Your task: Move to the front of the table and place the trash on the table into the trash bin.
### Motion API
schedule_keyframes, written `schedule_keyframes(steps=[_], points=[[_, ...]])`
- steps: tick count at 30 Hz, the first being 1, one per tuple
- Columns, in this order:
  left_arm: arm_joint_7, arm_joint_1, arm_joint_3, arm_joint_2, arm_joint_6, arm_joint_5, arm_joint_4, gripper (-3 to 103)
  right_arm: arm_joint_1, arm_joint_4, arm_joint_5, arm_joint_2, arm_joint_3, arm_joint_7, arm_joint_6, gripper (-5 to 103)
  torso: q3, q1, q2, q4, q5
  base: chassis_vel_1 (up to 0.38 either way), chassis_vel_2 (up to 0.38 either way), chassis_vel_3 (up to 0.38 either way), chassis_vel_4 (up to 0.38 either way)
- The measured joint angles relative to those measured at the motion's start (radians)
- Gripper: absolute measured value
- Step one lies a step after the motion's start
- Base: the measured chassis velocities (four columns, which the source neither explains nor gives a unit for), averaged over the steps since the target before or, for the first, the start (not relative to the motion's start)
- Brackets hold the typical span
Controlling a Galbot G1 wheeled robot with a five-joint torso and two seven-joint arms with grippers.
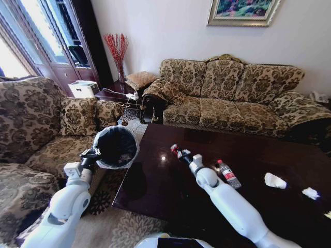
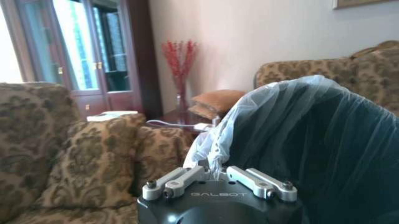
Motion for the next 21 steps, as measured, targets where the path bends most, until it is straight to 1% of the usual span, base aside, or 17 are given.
schedule_keyframes(steps=[1, 3, 4, 5, 6, 7, 8, 9, 10, 12, 13, 14, 16, 18, 19, 21], points=[[0.000, 0.000, 0.000, 0.000, 0.000, 0.000, 0.000, 0, 0.000, 0.000, 0.000, 0.000, 0.000, 0.000, 0.000, 9, 0.000, 0.000, 0.000, 0.0000, 0.0000, 0.000, 0.000, 0.000, 0.000], [0.021, -0.004, 0.019, 0.021, -0.006, -0.013, 0.000, 0, 0.025, 0.095, 0.048, -0.041, 0.008, 0.015, -0.015, 9, 0.000, 0.000, 0.000, 0.0001, -0.0003, 0.000, 0.000, 0.000, 0.000], [0.033, -0.016, 0.036, 0.046, -0.006, -0.032, 0.001, 0, 0.051, 0.159, 0.091, -0.079, 0.009, 0.025, -0.027, 9, 0.000, 0.000, 0.000, -0.0001, -0.0004, 0.000, 0.000, 0.000, 0.000], [0.033, -0.016, 0.036, 0.046, -0.006, -0.032, 0.001, 0, 0.051, 0.159, 0.091, -0.079, 0.009, 0.025, -0.027, 9, 0.000, 0.000, 0.000, -0.0001, -0.0004, 0.000, 0.000, 0.000, 0.000], [0.042, -0.026, 0.048, 0.066, -0.005, -0.047, 0.003, 0, 0.072, 0.200, 0.119, -0.104, 0.009, 0.029, -0.033, 9, 0.000, 0.000, 0.000, -0.0004, 0.0003, 0.000, 0.000, 0.000, 0.000], [0.059, -0.045, 0.070, 0.104, 0.000, -0.075, 0.008, 0, 0.107, 0.260, 0.169, -0.146, 0.004, 0.030, -0.044, 9, 0.000, 0.000, 0.000, -0.0002, -0.0003, 0.000, 0.000, 0.000, 0.000], [0.065, -0.051, 0.077, 0.117, 0.003, -0.087, 0.010, 0, 0.118, 0.277, 0.186, -0.159, 0.001, 0.030, -0.047, 9, 0.000, 0.000, 0.000, -0.0004, -0.0001, 0.000, 0.000, 0.000, 0.000], [0.065, -0.051, 0.077, 0.117, 0.003, -0.087, 0.010, 0, 0.118, 0.277, 0.186, -0.159, 0.001, 0.030, -0.047, 9, 0.000, 0.000, 0.000, -0.0004, -0.0001, 0.000, 0.000, 0.000, 0.000], [0.081, -0.064, 0.097, 0.156, 0.009, -0.121, 0.014, 0, 0.154, 0.324, 0.251, -0.191, -0.011, 0.030, -0.061, 9, 0.000, 0.000, 0.000, -0.0005, -0.0001, 0.000, 0.000, 0.000, 0.000], [0.109, -0.080, 0.115, 0.203, 0.015, -0.157, 0.018, 0, 0.205, 0.374, 0.335, -0.217, -0.041, 0.026, -0.082, 9, 0.000, 0.000, 0.000, -0.0004, -0.0004, 0.000, 0.000, 0.000, 0.000], [0.118, -0.088, 0.123, 0.224, 0.019, -0.170, 0.018, 0, 0.229, 0.385, 0.363, -0.219, -0.060, 0.020, -0.089, 9, 0.000, 0.000, 0.000, -0.0003, -0.0001, 0.000, 0.000, 0.000, 0.000], [0.118, -0.088, 0.123, 0.224, 0.019, -0.170, 0.018, 0, 0.229, 0.385, 0.363, -0.219, -0.060, 0.020, -0.089, 9, 0.000, 0.000, 0.000, -0.0003, -0.0001, 0.000, 0.000, 0.000, 0.000], [0.124, -0.097, 0.130, 0.251, 0.024, -0.196, 0.017, 0, 0.283, 0.386, 0.396, -0.212, -0.098, -0.003, -0.106, 9, 0.000, 0.000, 0.000, -0.0004, -0.0002, 0.000, 0.000, 0.000, 0.000], [0.125, -0.103, 0.133, 0.288, 0.039, -0.232, 0.004, 0, 0.380, 0.357, 0.432, -0.181, -0.166, -0.022, -0.117, 9, 0.000, 0.000, 0.000, -0.0003, -0.0001, 0.000, 0.000, 0.000, 0.000], [0.125, -0.103, 0.133, 0.288, 0.039, -0.232, 0.004, 0, 0.380, 0.357, 0.432, -0.181, -0.166, -0.022, -0.117, 9, 0.000, 0.000, 0.000, -0.0003, -0.0001, 0.000, 0.000, 0.000, 0.000], [0.122, -0.105, 0.133, 0.324, 0.047, -0.256, -0.004, 0, 0.509, 0.316, 0.473, -0.129, -0.258, -0.024, -0.115, 9, 0.000, 0.000, 0.000, 0.0004, -0.0004, 0.000, 0.000, 0.000, 0.000]])
